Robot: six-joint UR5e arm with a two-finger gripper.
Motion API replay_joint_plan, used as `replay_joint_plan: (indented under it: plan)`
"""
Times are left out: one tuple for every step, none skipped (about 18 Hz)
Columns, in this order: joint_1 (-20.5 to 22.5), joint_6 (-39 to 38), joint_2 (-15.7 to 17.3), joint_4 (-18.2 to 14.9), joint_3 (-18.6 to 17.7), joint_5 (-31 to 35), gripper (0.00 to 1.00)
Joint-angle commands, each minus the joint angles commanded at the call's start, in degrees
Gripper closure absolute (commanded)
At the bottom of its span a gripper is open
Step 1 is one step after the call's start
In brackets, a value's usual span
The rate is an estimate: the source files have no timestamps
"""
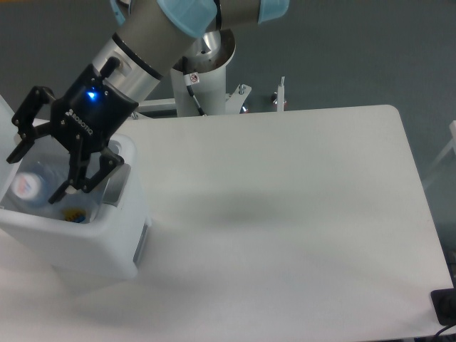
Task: Place the trash in the trash can
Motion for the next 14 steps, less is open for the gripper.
replay_joint_plan:
  plan:
    - [0.0,-0.4,0.0,-0.1,0.1,0.0,0.02]
    - [0.1,-0.7,0.0,0.0,0.3,0.0,0.01]
    - [0.3,-0.7,-0.1,-0.1,0.4,0.0,0.00]
    - [0.9,-0.7,-0.2,-0.1,0.4,0.0,0.00]
    - [1.5,-0.7,-0.3,-0.1,0.4,0.0,0.00]
    - [3.3,-0.7,-0.4,-0.1,0.4,0.0,0.00]
    - [5.5,-0.8,-0.3,-0.1,0.2,0.0,0.00]
    - [6.9,-0.7,-0.7,-0.1,0.3,0.0,0.00]
    - [8.5,-0.5,-1.3,-0.1,0.4,0.0,0.00]
    - [9.9,-0.4,-1.9,-0.1,0.4,0.0,0.00]
    - [11.3,-0.3,-2.5,0.0,0.4,-0.1,0.00]
    - [12.6,-0.2,-3.1,0.0,0.6,-0.1,0.00]
    - [14.8,-0.2,-3.8,0.0,0.7,-0.1,0.00]
    - [16.2,0.1,-4.6,0.0,0.8,-0.1,0.00]
